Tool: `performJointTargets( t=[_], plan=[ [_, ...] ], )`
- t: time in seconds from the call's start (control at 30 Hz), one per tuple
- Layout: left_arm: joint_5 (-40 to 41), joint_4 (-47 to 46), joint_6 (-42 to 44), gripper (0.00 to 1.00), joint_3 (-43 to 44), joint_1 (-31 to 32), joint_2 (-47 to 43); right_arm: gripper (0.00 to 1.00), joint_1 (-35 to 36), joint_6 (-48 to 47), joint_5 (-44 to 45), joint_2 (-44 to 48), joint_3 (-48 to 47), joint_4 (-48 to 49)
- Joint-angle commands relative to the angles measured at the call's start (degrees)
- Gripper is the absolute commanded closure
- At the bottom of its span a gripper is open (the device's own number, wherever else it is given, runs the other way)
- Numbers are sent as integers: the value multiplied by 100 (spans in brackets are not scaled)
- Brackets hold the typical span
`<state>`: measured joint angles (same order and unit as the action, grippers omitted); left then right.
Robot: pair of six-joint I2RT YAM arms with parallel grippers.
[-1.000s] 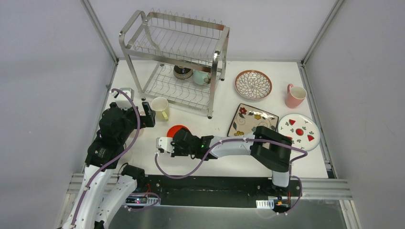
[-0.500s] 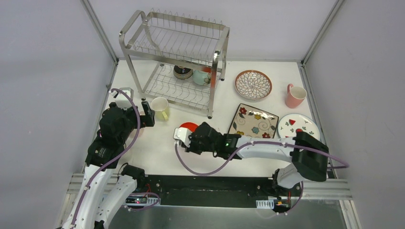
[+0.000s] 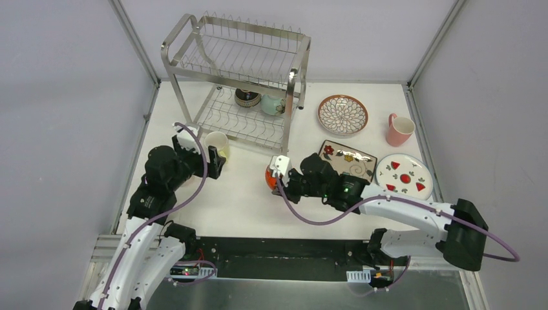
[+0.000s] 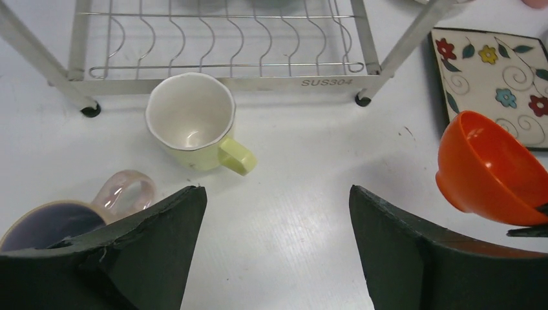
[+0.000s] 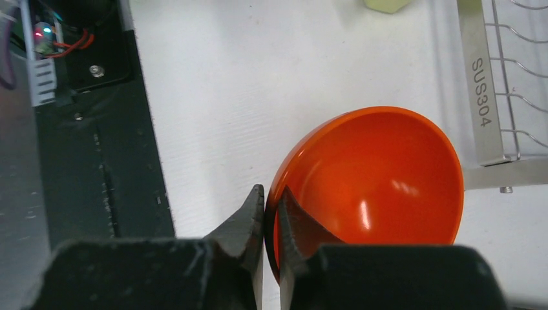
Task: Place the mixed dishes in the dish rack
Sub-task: Pick up the bowl from the center of the board, then turn the bowl upside down on the dish rack.
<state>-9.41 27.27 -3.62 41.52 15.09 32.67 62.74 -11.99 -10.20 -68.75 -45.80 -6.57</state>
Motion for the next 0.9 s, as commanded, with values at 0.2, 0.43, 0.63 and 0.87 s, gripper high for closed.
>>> performJointTargets(
  t=[0.2, 0.43, 0.63, 0.87],
  plan=[
    [-2118, -1402, 853, 17, -507, 271, 47, 100, -562, 812, -1412, 1058, -33, -549],
    [-3386, -1931, 1756, 19, -777, 892, 44, 100, -839, 1152, -1758, 1373, -102, -834],
    [-4134, -1934, 2899, 18, -740, 1184, 23, 100, -1044, 1503, -2205, 1417, -319, -1199],
    [-4688, -1069, 5011, 18, -415, 1476, 132, 100, -1210, 1824, -2759, 1362, -569, -1466]
  ],
)
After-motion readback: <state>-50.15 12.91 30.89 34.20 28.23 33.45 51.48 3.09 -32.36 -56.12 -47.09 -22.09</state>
